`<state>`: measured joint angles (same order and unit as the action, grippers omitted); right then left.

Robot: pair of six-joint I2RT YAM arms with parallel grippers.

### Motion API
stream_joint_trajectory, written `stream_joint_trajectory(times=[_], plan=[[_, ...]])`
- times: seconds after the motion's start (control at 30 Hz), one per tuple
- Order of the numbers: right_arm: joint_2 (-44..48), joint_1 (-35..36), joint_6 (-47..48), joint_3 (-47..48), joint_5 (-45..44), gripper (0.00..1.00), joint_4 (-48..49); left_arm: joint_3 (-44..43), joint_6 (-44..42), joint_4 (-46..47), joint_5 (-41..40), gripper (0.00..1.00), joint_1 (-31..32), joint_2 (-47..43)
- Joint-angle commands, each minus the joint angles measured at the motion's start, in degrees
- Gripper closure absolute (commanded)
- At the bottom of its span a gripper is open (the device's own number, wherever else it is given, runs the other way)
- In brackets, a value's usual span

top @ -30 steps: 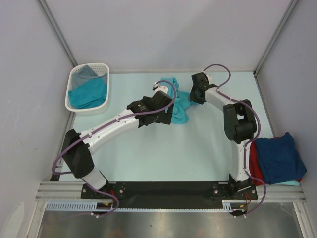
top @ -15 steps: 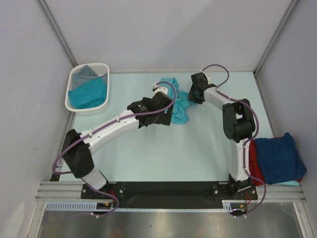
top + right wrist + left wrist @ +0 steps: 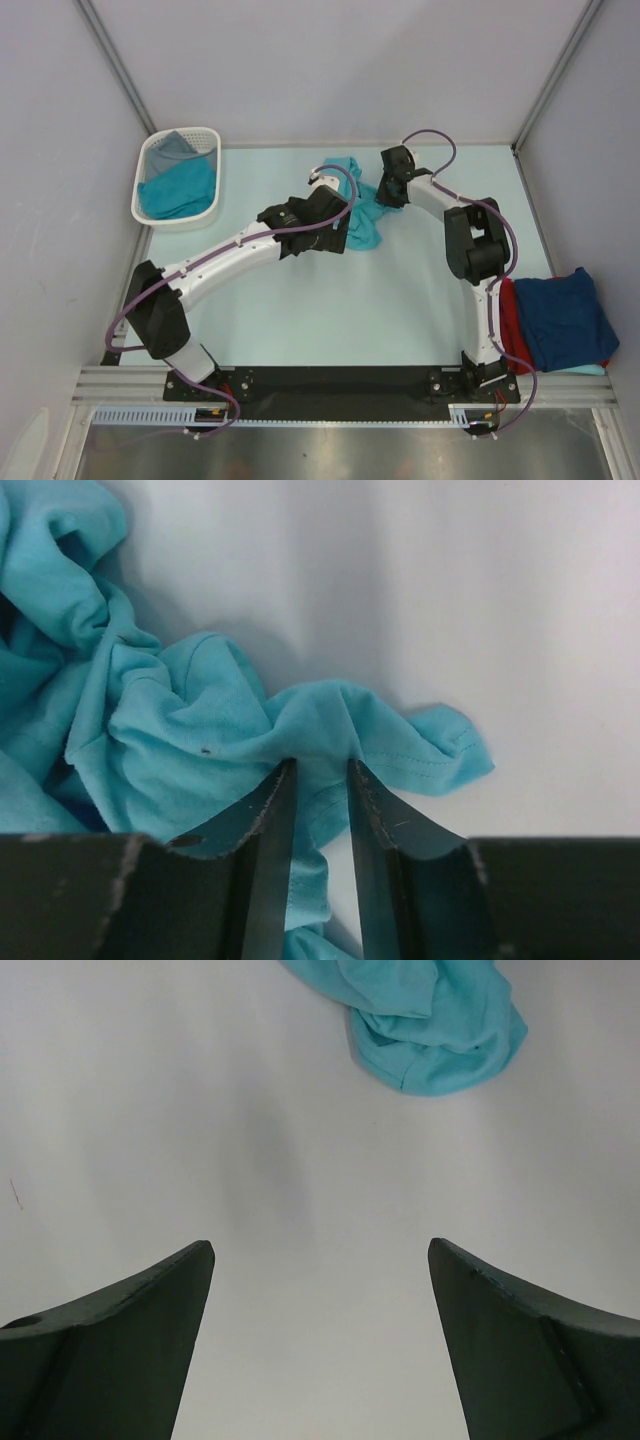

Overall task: Fold and stack the t-shirts
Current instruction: Flatten out the tshirt

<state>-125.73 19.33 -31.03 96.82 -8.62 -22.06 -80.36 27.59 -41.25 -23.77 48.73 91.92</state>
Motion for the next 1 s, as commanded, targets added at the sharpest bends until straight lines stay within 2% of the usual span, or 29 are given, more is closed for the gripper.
stream_joint_trajectory(times=[0.0, 0.17, 0.37, 0.4, 0.73, 0.8, 0.97], plan=[[-0.2, 0.2, 0.9, 2.0, -0.1, 0.65, 0.0, -0.1, 1.3, 0.1, -0.3, 0.06, 0.3, -0.8], [1.4, 0.3, 1.2, 1.0, -0.5, 0.50, 0.5, -0.5, 1.1, 0.2, -0.1, 0.06, 0.4, 0.1], [1.5, 0.1, 1.7, 0.9, 0.3, 0.51, 0.7, -1.6, 1.1, 0.2, 0.1, 0.06, 0.4, 1.2], [1.1, 0.0, 1.6, 0.8, 0.4, 0.53, 0.6, -1.8, 1.1, 0.2, 0.2, 0.06, 0.5, 1.3], [1.7, 0.1, 1.5, 0.1, 0.8, 0.96, 1.1, -1.8, 1.1, 0.0, 0.0, 0.06, 0.7, 1.7], [2.5, 0.2, 1.7, -0.2, -0.3, 1.00, 1.1, -1.8, 1.1, 0.0, 0.0, 0.06, 0.7, 1.7], [9.3, 0.8, 3.1, -1.4, -4.2, 1.00, 1.0, -2.1, 0.8, 0.0, 0.0, 0.06, 0.6, 1.9]])
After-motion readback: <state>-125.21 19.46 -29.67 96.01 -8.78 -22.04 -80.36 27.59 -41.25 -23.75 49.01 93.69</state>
